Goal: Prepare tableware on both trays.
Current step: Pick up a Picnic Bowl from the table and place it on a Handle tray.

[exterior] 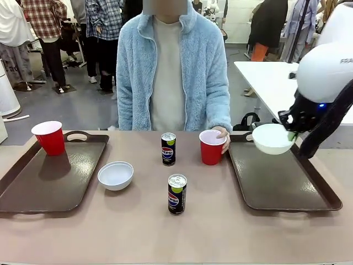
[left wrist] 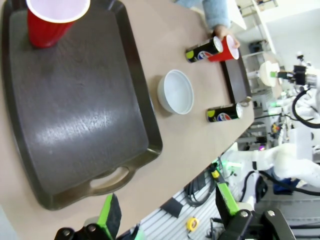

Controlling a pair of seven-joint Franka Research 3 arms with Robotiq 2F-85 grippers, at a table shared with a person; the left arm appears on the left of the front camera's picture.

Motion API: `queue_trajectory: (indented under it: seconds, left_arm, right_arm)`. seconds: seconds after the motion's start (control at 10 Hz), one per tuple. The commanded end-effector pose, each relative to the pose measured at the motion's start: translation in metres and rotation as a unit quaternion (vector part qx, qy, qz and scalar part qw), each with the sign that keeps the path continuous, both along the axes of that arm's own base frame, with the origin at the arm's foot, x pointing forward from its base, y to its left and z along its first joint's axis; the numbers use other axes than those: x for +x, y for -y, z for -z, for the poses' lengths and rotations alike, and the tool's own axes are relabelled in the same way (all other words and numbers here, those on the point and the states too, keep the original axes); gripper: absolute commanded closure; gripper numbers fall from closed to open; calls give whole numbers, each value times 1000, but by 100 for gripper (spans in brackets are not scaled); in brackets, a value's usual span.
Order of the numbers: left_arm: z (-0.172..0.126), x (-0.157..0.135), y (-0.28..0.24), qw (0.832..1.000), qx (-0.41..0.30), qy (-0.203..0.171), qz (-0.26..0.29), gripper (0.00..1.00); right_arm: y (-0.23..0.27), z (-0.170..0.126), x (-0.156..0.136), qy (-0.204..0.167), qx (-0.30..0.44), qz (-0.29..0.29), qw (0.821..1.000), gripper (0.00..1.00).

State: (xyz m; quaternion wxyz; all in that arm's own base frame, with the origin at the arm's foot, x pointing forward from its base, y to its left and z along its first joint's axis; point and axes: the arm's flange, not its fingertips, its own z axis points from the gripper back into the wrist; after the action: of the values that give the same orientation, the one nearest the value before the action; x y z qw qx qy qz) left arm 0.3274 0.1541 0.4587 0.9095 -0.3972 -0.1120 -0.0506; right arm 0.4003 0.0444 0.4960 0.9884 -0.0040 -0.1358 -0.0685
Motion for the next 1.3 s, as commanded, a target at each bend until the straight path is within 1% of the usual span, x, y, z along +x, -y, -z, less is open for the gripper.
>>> queue_trajectory:
  seconds: [0.0,0.1,0.2,0.3,0.4,0.5,0.6,0.7,1.0,1.2]
  left_arm:
    - [0,0,-1,1000,-6,6,-3,0]
    - [0,0,-1,1000,-6,6,-3,0]
    - [0,0,-1,1000,-6,6,-3,0]
    - [0,0,-1,1000,-6,6,-3,0]
    - [0,0,-1,1000,-6,6,-3,0]
    - [0,0,-1,1000,-6,6,-3,0]
    - [0,0,-1,1000,-6,6,-3,0]
    - [0,0,-1,1000,-6,6,-3,0]
    - [0,0,-1,1000,-6,6,-3,0]
    - [0,0,-1,1000,-6,6,-3,0]
  right_arm:
    - [0,22,13,-5,0,15,1000,100]
    - [-1,27,9,-11,-12,11,1000,100]
    - [-4,17,-7,7,-15,-3,1000,100]
    - [-5,9,-20,18,-31,5,999,100]
    - [-10,-5,-55,18,-11,-35,999,100]
    - [-15,-26,-124,53,15,-148,987,100]
    - [-14,-36,-165,80,4,-191,978,100]
    - [-17,-33,-169,77,-13,-181,980,100]
    - [-18,-23,-142,41,-11,-152,987,100]
    - [-21,-18,-130,29,-13,-139,990,100]
